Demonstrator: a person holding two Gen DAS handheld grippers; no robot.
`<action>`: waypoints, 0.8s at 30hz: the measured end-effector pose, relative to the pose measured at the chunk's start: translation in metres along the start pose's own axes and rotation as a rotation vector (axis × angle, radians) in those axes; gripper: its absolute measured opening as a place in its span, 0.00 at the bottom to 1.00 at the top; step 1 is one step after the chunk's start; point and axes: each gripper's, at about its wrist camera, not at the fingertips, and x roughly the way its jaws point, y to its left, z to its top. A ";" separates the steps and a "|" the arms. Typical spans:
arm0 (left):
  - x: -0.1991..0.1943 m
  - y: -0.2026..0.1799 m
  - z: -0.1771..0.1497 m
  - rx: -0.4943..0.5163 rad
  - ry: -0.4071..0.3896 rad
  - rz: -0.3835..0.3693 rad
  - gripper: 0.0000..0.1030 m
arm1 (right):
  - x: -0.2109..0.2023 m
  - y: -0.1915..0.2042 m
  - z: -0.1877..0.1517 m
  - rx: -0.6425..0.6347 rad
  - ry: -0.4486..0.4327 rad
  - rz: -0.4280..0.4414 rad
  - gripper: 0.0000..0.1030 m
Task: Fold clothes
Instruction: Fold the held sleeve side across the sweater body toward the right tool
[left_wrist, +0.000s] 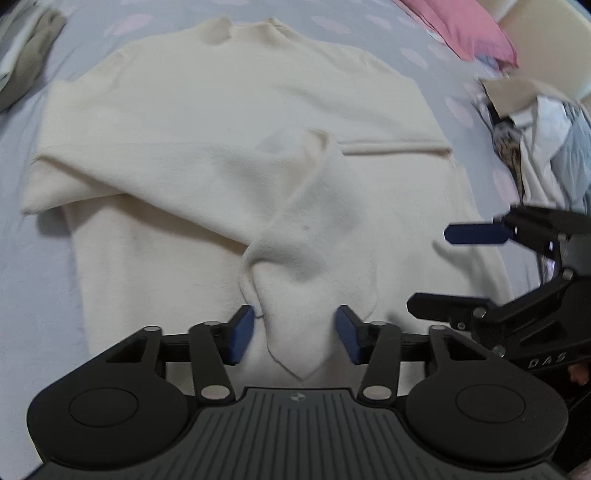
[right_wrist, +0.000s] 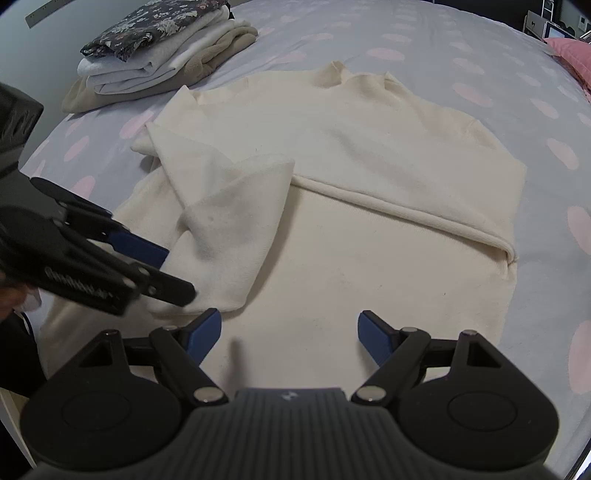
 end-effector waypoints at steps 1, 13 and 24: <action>0.001 -0.003 -0.001 0.016 -0.002 0.022 0.28 | 0.001 0.000 0.000 0.000 0.004 0.000 0.81; -0.020 -0.032 0.001 0.079 -0.093 -0.231 0.03 | -0.002 -0.004 0.001 -0.004 0.004 -0.019 0.81; -0.026 -0.051 0.000 0.173 -0.146 -0.304 0.04 | -0.011 -0.021 0.007 0.026 -0.006 -0.079 0.82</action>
